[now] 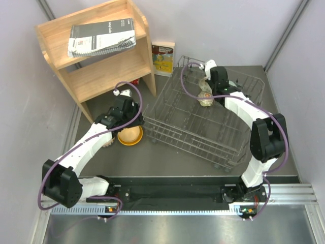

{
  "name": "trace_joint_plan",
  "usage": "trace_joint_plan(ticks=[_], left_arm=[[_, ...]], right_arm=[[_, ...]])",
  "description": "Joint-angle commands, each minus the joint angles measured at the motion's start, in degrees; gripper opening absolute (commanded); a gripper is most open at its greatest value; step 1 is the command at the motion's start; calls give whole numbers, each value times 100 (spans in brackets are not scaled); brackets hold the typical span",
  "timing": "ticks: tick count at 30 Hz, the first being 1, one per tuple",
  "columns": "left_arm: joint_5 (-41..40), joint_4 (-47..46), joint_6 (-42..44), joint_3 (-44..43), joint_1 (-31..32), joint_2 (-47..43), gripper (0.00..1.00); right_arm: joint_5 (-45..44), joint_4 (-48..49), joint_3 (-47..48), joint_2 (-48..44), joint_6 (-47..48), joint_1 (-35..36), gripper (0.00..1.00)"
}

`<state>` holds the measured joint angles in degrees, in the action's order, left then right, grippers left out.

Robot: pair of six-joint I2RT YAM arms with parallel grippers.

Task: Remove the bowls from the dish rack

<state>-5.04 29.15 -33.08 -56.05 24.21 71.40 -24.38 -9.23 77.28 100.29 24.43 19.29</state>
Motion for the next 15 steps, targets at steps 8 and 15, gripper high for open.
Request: trace_joint_plan(ticks=[8, 15], left_arm=[[29, -463, -172, -195, 260, 155, 56], [-199, -427, -129, -248, 260, 77, 57]], right_arm=[[390, 1829, 1395, -616, -377, 268, 0], [390, 1653, 984, -1177, -596, 277, 0]])
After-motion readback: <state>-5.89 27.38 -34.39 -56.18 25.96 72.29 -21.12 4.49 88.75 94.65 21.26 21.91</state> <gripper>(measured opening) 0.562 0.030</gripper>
